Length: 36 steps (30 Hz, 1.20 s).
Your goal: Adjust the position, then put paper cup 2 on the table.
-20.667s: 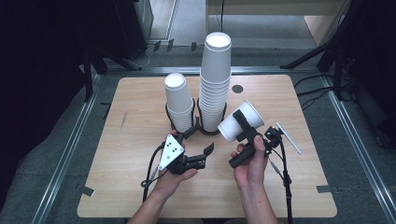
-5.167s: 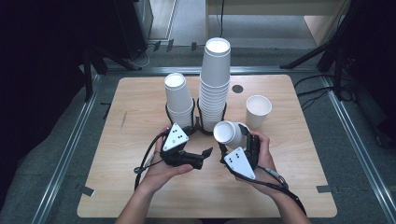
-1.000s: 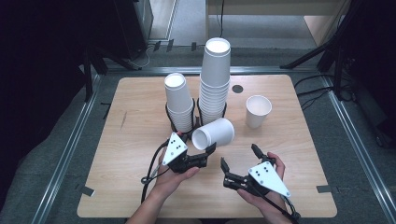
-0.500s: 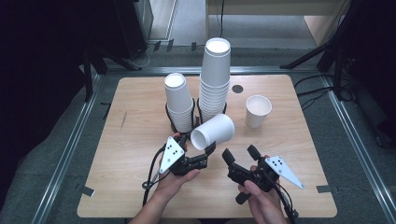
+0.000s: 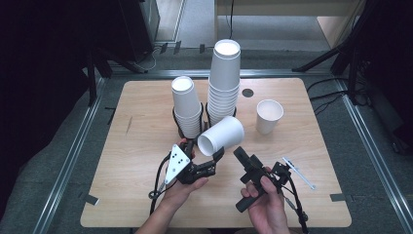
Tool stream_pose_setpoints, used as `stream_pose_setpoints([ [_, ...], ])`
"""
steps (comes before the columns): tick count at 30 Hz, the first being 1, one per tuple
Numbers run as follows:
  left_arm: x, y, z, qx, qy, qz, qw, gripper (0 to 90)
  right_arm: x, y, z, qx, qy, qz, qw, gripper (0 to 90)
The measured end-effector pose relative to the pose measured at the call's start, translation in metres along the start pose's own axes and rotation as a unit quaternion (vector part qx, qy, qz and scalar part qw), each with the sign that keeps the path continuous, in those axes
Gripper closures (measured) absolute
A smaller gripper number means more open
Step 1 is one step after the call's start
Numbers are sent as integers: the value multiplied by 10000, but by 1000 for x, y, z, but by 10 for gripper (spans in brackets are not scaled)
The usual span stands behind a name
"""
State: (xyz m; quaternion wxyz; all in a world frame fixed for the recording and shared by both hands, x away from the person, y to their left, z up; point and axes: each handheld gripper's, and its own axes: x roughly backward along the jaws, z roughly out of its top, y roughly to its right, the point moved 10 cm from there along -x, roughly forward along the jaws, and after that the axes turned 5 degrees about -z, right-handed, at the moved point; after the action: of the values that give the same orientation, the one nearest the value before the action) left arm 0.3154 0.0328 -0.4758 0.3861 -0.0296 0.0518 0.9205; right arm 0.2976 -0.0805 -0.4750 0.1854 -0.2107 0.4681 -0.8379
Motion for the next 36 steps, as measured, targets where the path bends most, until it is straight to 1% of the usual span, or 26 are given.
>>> stream_pose_setpoints([
  [2, 0, 1, 0, 15, 31, -12, 10000, 251, -2, 0, 1, -346, -24, 31, 9994, 0],
  [3, 0, 1, 1, 6, 39, -9, 10000, 251, -3, 0, 1, -476, -20, 50, 9989, 0],
  [6, 0, 2, 1, -12, 56, -25, 10000, 251, -5, -2, 1, -746, -20, 69, 9972, 0],
  [9, 0, 2, 1, -10, 65, -38, 10000, 251, -9, -4, 0, -924, -43, 90, 9957, 0],
  [11, 0, 2, 1, -20, 67, -19, 10000, 250, -11, -5, -1, -989, -82, 112, 9950, 0],
  [15, 0, 2, 2, -6, 105, -38, 9999, 250, -15, -6, 0, -1161, -76, 98, 9932, 0],
  [16, 0, 2, 2, -3, 114, -48, 9999, 250, -15, -6, -1, -1184, -119, 93, 9928, 0],
  [20, -1, 4, 3, -30, 159, -66, 9998, 250, -19, -6, -1, -1428, -175, 82, 9896, 0],
  [21, -1, 4, 3, -34, 164, -68, 9998, 250, -20, -6, -1, -1520, -190, 85, 9882, 0],
  [22, -1, 5, 3, -57, 165, -76, 9998, 250, -21, -6, -1, -1551, -190, 89, 9877, 0],
  [24, -1, 5, 3, -75, 181, -80, 9998, 251, -23, -6, -2, -1758, -292, 108, 9839, 0],
  [26, -1, 6, 4, -84, 205, -89, 9997, 251, -25, -8, -3, -2015, -379, 149, 9786, 0],
  [27, -1, 7, 4, -83, 219, -97, 9997, 251, -25, -8, -3, -2084, -410, 150, 9771, 0],
  [28, -1, 8, 4, -88, 227, -109, 9996, 251, -26, -9, -3, -2196, -434, 158, 9745, 0],
  [31, -1, 9, 3, -145, 217, -112, 9996, 250, -28, -10, -2, -2443, -433, 191, 9686, 0],
  [34, -1, 10, 3, -180, 212, -133, 9995, 250, -31, -13, -2, -2589, -458, 251, 9645, 0],
  [35, -1, 10, 3, -198, 215, -135, 9995, 251, -32, -14, -2, -2578, -464, 262, 9647, 0],
  [36, -1, 11, 3, -211, 218, -138, 9994, 250, -33, -15, -2, -2640, -482, 252, 9630, 0],
])
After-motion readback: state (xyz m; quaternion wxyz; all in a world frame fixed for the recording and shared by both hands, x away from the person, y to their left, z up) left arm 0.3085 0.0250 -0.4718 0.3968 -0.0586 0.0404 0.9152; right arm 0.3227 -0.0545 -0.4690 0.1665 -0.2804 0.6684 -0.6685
